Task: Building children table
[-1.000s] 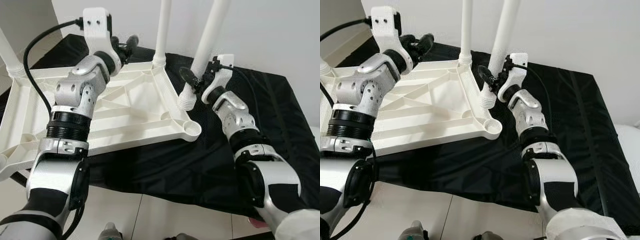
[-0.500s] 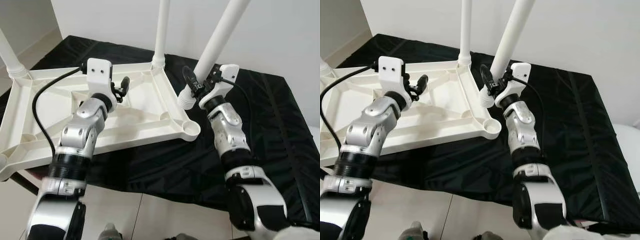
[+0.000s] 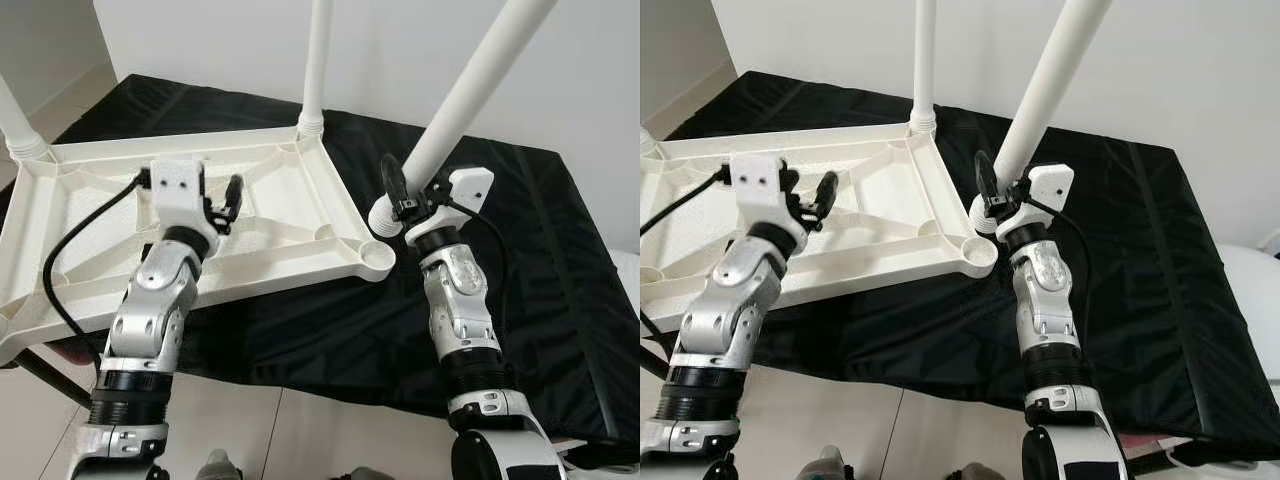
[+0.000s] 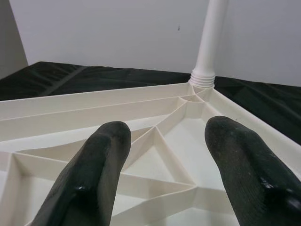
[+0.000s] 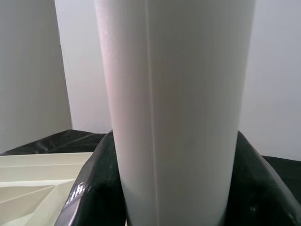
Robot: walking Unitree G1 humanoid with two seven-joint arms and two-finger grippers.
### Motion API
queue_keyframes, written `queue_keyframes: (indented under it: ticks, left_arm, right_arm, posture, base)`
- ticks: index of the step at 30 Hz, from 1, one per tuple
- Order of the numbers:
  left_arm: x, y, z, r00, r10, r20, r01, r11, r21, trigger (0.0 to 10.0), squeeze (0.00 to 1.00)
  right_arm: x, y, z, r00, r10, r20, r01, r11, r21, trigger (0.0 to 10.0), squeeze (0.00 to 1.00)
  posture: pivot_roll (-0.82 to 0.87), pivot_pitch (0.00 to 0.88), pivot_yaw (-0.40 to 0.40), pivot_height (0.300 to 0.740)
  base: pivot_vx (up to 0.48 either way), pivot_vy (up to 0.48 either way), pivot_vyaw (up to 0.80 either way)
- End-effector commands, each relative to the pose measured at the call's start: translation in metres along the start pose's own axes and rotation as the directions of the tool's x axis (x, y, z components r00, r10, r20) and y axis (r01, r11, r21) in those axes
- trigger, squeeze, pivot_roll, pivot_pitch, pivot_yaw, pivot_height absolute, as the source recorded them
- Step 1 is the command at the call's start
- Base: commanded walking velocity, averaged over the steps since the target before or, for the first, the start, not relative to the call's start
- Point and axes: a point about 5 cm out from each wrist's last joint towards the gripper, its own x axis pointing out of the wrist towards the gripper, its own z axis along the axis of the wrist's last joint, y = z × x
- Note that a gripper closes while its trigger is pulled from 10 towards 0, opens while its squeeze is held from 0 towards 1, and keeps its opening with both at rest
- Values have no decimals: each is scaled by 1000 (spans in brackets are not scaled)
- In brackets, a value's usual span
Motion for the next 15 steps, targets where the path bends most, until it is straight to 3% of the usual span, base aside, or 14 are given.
queue_keyframes:
  ticks: [1,10,15]
  left_arm:
    - [-6,8,1,997,69,22,-69,997,19,10000,0]
    - [-20,12,9,989,113,97,-121,989,81,10000,0]
    - [-24,10,8,987,118,107,-126,989,74,10000,0]
  right_arm:
    - [-4,0,4,1000,-14,13,14,1000,-11,10000,0]
    - [-14,6,6,999,-33,15,33,999,-29,10000,0]
    - [-19,9,3,999,-34,4,35,999,-38,10000,0]
  posture:
    - [28,0,-58,740]
    - [26,0,-55,740]
    - [29,0,-56,740]
  base:
    - [0,0,0]
    - [0,0,0]
    - [0,0,0]
